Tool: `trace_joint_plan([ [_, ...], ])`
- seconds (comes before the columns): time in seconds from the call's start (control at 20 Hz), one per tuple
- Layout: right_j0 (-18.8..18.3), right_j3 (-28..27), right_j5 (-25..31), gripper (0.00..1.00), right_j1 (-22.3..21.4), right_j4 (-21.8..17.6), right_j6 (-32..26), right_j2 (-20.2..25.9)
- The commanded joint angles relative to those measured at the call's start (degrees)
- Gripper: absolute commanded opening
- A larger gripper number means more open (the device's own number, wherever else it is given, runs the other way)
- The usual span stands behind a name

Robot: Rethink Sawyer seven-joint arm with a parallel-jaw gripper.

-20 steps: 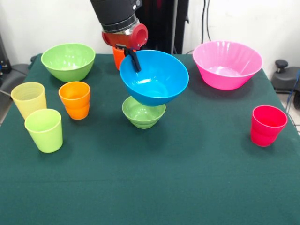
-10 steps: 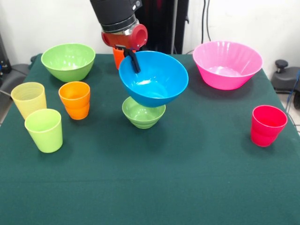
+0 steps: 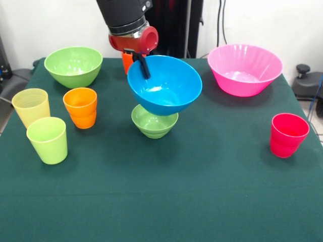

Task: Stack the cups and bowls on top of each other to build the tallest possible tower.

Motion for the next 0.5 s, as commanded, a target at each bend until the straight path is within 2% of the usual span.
trace_joint_plan([
  [0.05,0.0,0.9,-4.4,0.0,1.2,-5.1,-0.2,-2.0],
  [0.5,-0.3,1.2,-6.0,0.0,1.7,-6.5,0.3,-2.4],
])
